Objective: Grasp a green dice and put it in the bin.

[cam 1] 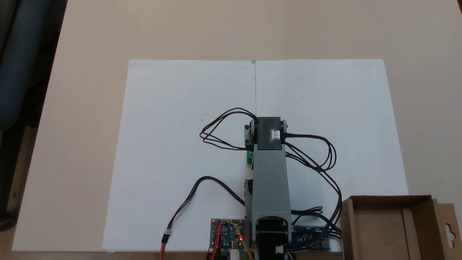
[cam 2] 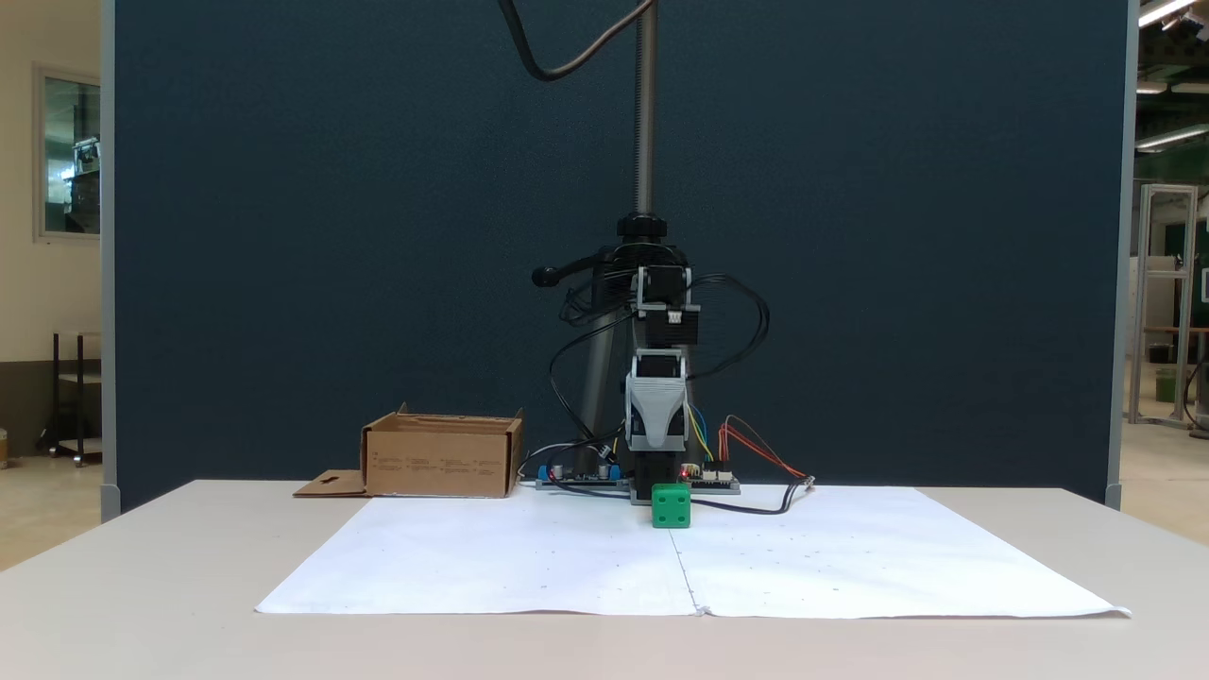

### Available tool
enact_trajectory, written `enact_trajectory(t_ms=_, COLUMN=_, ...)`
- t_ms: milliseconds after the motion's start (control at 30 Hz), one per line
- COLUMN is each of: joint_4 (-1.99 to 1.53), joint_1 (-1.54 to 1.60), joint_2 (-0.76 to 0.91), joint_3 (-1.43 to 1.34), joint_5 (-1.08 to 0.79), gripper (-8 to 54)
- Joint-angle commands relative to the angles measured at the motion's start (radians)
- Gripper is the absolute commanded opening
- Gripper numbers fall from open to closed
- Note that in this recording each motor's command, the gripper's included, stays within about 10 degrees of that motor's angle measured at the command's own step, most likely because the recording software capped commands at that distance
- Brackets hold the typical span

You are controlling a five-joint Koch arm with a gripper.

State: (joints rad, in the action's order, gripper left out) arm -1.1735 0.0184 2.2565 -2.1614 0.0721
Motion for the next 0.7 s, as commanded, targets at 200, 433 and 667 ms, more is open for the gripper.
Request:
enact_trajectory(t_ms=200, joint_4=0.112, joint_1=0.028, joint_2=0.101, joint_3=-0.043, joint_5=0.064, gripper=43.9)
enact_trajectory(t_ms=433, joint_4=0.241, joint_1=0.044, joint_2=0.097, joint_3=-0.129, joint_5=0.109, gripper=43.6)
enact_trajectory(t_ms=667, joint_4=0.268, joint_1=0.094, joint_2=0.097, joint_3=-0.169, joint_5=0.147, gripper=43.4)
